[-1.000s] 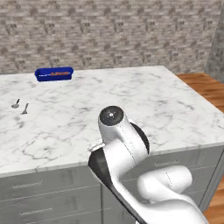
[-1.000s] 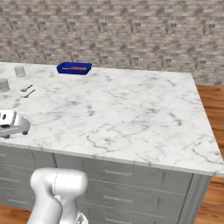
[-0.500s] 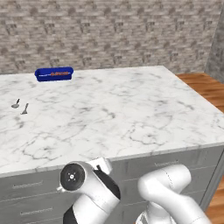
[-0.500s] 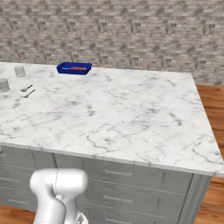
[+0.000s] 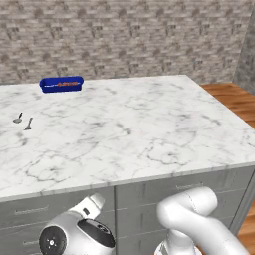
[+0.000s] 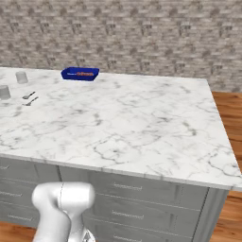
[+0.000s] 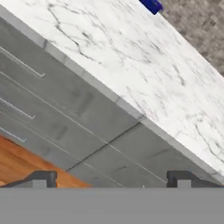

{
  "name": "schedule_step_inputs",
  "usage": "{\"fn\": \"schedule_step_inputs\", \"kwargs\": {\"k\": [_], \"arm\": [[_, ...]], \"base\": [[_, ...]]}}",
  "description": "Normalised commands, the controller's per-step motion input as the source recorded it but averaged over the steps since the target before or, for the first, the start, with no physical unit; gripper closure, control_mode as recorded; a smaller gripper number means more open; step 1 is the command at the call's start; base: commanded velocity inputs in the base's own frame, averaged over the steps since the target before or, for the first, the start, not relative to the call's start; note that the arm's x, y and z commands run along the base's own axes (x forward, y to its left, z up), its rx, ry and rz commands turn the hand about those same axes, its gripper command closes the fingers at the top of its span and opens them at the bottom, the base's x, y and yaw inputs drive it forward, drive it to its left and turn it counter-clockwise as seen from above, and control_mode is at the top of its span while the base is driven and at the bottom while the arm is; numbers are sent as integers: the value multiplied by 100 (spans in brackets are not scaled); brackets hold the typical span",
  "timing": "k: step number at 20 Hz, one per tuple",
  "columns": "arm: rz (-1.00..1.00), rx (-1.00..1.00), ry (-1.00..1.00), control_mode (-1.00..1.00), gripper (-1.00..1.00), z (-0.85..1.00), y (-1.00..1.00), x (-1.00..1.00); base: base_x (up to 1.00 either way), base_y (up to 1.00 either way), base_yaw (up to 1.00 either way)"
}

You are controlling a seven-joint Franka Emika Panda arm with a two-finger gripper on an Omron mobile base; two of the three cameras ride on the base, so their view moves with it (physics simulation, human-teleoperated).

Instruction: Take the tongs from the drawer on the left and place them on the dining counter next to the tray containing the kebab skewer.

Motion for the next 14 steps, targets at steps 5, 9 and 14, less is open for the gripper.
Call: {"fn": "schedule_step_inputs", "kwargs": {"k": [5, 9, 14], "arm": [[41, -29, -16, -100, -100, -50, 100, -5], [41, -27, -17, -100, -100, -48, 100, 0], [30, -42, -14, -100, -100, -40, 80, 14]], "base": [[0, 0, 0], [0, 0, 0], [0, 0, 0]]}}
